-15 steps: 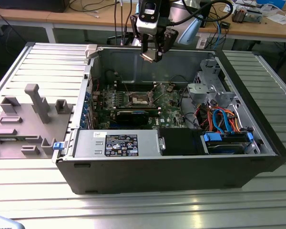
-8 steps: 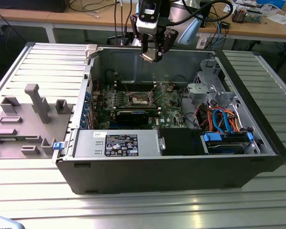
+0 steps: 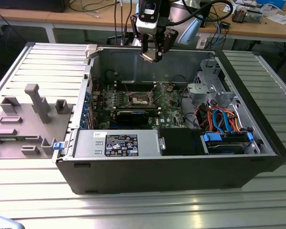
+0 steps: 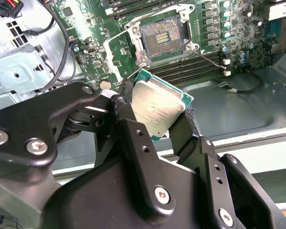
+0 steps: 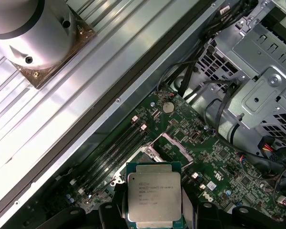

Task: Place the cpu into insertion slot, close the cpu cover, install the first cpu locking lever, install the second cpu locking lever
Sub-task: 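Place the cpu into insertion slot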

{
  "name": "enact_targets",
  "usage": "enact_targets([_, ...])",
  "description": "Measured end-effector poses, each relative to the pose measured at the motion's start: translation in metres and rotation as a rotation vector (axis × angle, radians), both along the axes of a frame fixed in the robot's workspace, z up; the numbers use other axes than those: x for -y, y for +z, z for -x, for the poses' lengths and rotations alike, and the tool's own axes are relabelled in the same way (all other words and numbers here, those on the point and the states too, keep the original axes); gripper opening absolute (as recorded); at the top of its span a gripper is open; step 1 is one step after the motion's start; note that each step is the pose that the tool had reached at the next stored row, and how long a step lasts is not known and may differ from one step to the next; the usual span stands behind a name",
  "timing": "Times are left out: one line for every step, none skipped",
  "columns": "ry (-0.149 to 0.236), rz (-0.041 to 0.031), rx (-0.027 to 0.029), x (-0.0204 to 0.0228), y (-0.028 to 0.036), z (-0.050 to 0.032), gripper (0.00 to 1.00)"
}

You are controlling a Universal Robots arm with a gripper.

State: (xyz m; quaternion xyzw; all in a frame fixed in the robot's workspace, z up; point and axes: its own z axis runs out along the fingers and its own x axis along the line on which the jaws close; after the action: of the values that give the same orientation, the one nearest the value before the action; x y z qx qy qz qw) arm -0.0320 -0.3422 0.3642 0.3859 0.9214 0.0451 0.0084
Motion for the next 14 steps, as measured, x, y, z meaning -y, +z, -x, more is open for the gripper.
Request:
enact_targets([-0.001,0.0,0.0,0.0,0.0,0.0,0.55])
enact_targets([-0.001,0.0001,0.0,0.0,0.0,0.0,0.55])
enact_targets([-0.002,0.0001,0.0,0.0,0.0,0.0,0.55])
enact_targets([-0.003,0.0,0.0,0.0,0.0,0.0,0.55])
enact_targets([-0.003,0.0,0.0,0.0,0.0,0.0,0.55])
enact_targets([-0.004,0.0001,0.0,0.0,0.0,0.0,0.55])
enact_targets([-0.004,0.0001,0.0,0.0,0.0,0.0,0.55])
enact_targets([-0.004,0.0001,0.0,0.0,0.0,0.0,0.55])
enact_targets([-0.005,0.0,0.0,0.0,0.0,0.0,0.55])
enact_targets([-0.005,0.0001,0.0,0.0,0.0,0.0,0.55])
enact_targets([-0.005,0.0,0.0,0.0,0.0,0.0,0.55])
enact_targets([-0.006,0.0,0.0,0.0,0.0,0.0,0.55])
enact_targets([-0.006,0.0001,0.0,0.0,0.0,0.0,0.55])
enact_targets([-0.007,0.0,0.0,0.0,0.0,0.0,0.55])
